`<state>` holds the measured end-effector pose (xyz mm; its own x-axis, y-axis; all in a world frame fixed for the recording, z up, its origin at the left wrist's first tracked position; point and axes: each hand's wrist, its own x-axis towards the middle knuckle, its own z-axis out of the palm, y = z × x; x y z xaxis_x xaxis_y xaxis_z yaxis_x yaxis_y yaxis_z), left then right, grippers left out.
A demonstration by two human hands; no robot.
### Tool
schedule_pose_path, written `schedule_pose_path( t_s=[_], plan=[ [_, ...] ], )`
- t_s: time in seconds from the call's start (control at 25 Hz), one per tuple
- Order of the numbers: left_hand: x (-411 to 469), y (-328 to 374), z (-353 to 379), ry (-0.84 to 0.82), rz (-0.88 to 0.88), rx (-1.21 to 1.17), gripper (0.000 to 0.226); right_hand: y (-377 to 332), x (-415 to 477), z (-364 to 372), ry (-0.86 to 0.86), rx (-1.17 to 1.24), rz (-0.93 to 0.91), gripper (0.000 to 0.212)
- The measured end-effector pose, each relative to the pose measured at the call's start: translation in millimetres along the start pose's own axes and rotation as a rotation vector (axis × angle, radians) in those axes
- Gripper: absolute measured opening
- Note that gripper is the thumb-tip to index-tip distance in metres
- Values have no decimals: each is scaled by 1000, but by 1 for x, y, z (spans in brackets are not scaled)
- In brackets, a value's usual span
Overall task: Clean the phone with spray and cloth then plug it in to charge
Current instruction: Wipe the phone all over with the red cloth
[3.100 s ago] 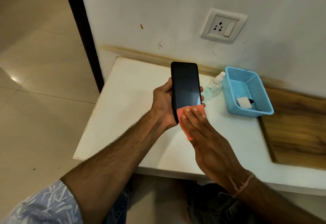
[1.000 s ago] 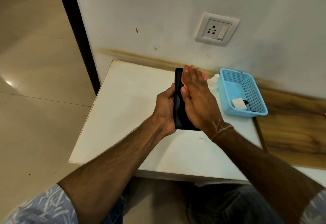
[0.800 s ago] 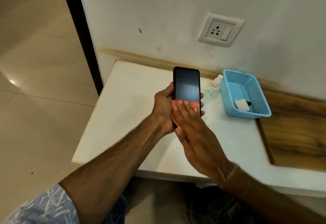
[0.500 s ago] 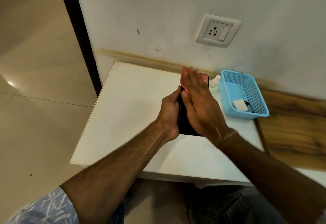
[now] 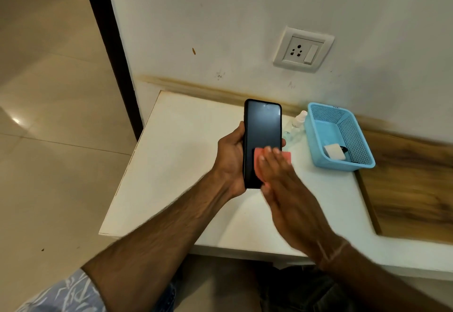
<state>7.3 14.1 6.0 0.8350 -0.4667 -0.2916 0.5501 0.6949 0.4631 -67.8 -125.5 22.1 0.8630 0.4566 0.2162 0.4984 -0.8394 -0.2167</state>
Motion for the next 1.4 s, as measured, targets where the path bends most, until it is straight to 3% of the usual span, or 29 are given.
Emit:
schedule_pose_path(
  t_s=[0.2,0.36,0.48,0.72,0.88,1.0,1.24,1.4],
  plan=[
    [1,-12,6,74,37,110,53,0,90,-16,138,90,281,51],
    [-1,-6,-1,48,23,21,59,-25,61,6,85,142,106,50],
    [0,-2,-5,72,9,38,69,-6,20,3,29,35,-39,50],
    [4,-8,5,161,47,127,52,15,77,-13,143,66,239,51],
    [-1,-4,3,143,26,84,52,-10,77,0,86,87,73,50],
    [-3,-3,1,145,34,125,57,7,54,-9,64,-24,-67,50],
    [1,-11,8,190,49,172,50,24,87,-18,108,61,250,51],
    [0,-7,3,196,34,139,53,-2,75,-4,94,85,104,51]
  ],
)
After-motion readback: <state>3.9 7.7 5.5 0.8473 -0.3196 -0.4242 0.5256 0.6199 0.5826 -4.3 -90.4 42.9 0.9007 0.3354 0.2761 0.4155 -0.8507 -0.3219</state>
